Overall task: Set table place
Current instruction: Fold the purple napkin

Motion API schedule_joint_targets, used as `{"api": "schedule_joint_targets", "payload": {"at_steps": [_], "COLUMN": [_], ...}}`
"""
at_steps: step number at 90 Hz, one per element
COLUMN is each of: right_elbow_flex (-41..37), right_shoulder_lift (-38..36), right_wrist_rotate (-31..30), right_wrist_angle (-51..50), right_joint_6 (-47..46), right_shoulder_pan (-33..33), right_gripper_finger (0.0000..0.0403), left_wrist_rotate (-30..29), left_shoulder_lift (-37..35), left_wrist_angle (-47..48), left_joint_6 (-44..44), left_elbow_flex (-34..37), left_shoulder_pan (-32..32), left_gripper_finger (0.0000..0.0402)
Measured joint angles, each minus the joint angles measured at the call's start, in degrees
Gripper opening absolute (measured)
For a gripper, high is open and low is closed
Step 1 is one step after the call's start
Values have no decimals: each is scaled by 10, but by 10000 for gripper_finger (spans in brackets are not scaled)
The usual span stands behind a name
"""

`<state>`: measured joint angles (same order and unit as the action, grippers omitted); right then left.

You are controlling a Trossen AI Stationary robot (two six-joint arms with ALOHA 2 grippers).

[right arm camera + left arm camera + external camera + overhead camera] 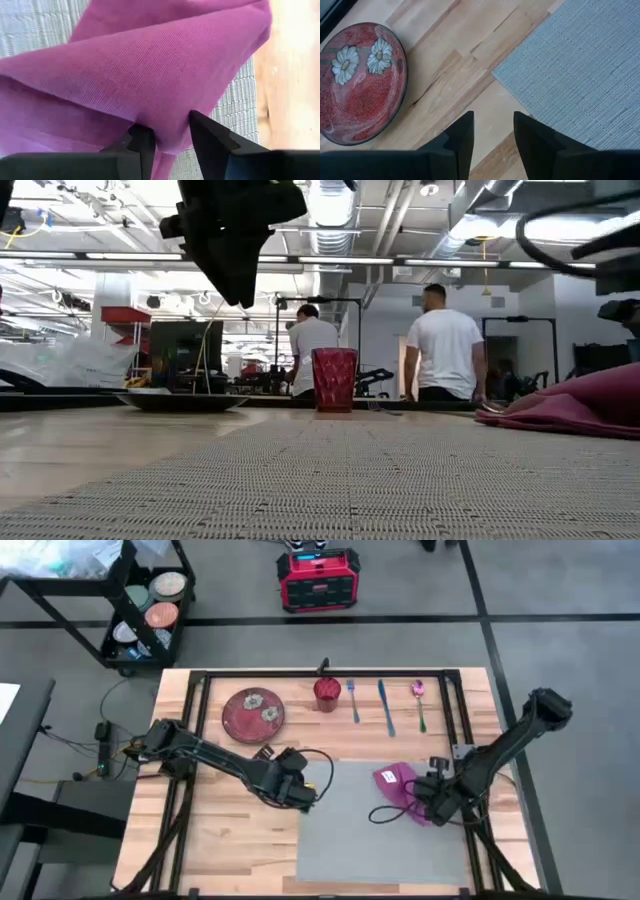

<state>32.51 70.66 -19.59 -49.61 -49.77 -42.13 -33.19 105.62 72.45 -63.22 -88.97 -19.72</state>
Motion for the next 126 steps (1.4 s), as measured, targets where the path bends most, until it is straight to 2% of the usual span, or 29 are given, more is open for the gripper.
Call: {"api": "schedule_joint_targets", "payload": {"at_steps": [5,14,23,43,66,83,92,101,109,114,126], "right_elbow_flex": [0,24,73,210,312,412,516,637,732,774,806], "right_shoulder_lift": [14,25,26,26,41,133,213,287,328,338,318], "right_wrist_rotate": [11,39,36,-14,-13,35,39,28,4,-10,-14], "right_wrist_angle": [9,-2,-56,-162,-150,-92,-88,-134,-196,-231,-263], "right_joint_6": [-1,13,21,77,215,385,484,551,574,577,542], "right_shoulder_pan": [0,0,-8,13,102,188,222,250,265,268,263], "right_gripper_finger": [77,18,4,0,0,0,0,0,0,0,0], "left_wrist_rotate": [0,0,0,0,0,3,16,25,27,29,29], "left_shoulder_lift": [0,0,0,0,0,0,0,0,0,-1,-12], "left_wrist_angle": [0,1,1,0,-1,21,61,123,178,177,170], "left_joint_6": [0,0,0,-1,13,62,75,65,38,33,22], "left_elbow_flex": [0,0,0,0,0,0,0,0,0,0,-2], "left_shoulder_pan": [-4,-11,-16,-18,-19,-27,-34,-46,-62,-71,-95], "left_gripper_finger": [119,119,119,119,119,119,119,119,119,119,119]}}
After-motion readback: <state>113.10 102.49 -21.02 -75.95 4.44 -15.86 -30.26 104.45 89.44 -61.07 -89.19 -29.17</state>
